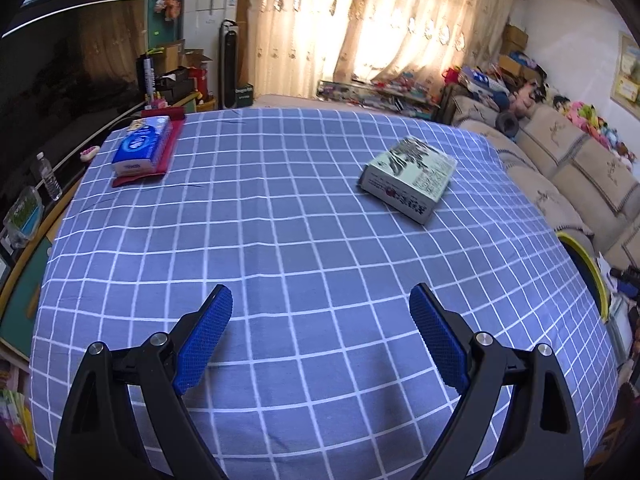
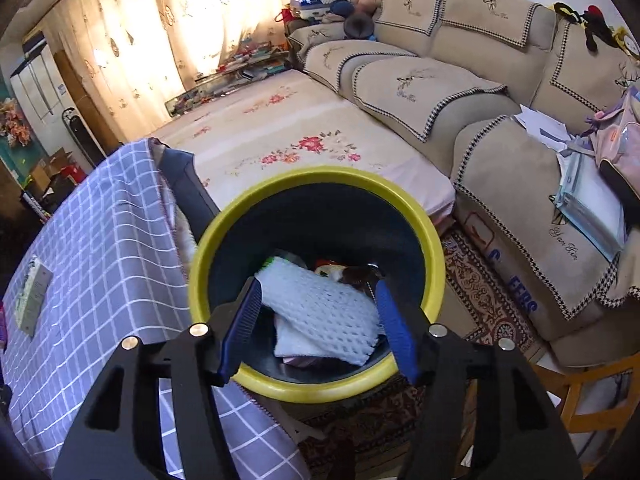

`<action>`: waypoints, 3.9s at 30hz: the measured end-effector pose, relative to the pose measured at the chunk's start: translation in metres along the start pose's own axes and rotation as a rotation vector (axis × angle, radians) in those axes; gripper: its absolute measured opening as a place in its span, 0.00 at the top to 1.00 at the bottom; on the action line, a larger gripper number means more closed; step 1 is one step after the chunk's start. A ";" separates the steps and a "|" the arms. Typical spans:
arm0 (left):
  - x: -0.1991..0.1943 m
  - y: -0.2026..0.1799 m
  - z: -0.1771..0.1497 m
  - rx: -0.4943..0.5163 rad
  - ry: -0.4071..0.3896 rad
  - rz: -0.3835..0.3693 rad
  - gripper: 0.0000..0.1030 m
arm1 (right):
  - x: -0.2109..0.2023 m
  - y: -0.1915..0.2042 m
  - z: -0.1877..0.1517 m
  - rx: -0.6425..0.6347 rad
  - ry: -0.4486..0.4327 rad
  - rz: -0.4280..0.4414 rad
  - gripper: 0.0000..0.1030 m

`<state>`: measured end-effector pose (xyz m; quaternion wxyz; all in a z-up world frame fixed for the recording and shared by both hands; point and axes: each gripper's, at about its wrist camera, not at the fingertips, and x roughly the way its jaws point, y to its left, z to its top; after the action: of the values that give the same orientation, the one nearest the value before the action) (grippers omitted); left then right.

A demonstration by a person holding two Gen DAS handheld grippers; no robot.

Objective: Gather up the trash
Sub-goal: 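Grasp the green-white printed box with the left gripper, then carry the printed box over the bin and open the left gripper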

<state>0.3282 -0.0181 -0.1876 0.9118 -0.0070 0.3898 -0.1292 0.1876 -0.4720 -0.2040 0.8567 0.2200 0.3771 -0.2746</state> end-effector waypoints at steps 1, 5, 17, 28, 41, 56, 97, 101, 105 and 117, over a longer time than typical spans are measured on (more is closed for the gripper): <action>0.002 -0.003 0.002 0.015 0.015 -0.012 0.14 | -0.002 0.002 0.002 -0.006 -0.004 0.000 0.43; 0.008 -0.020 0.016 0.103 0.083 -0.092 0.13 | -0.006 0.006 0.006 -0.015 -0.009 0.022 0.42; 0.078 -0.064 0.091 0.403 0.154 -0.153 0.10 | 0.003 0.019 0.003 -0.032 0.021 0.048 0.42; 0.136 -0.088 0.128 0.472 0.227 -0.192 0.10 | 0.012 0.016 0.006 -0.025 0.034 0.032 0.42; 0.170 -0.106 0.128 0.495 0.271 -0.204 0.09 | 0.020 0.023 0.004 -0.039 0.054 0.038 0.42; 0.149 -0.117 0.122 0.495 0.237 -0.188 0.29 | 0.011 0.011 0.004 -0.024 0.034 0.070 0.42; 0.138 -0.526 0.005 0.712 0.371 -0.377 0.20 | -0.049 -0.141 -0.008 0.075 -0.044 0.092 0.42; 0.114 -0.496 0.016 0.636 0.326 -0.391 0.20 | -0.055 -0.133 -0.010 0.044 -0.048 0.105 0.41; 0.062 -0.444 0.028 0.562 0.219 -0.410 0.11 | -0.060 -0.112 -0.020 -0.037 -0.026 0.126 0.37; -0.092 -0.237 -0.010 0.241 -0.071 -0.162 0.05 | -0.104 -0.037 -0.052 -0.226 -0.045 0.269 0.29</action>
<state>0.2051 -0.2241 -0.1022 0.9058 0.0664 0.3373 -0.2476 0.0781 -0.4375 -0.1622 0.9134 0.1644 0.3533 -0.1182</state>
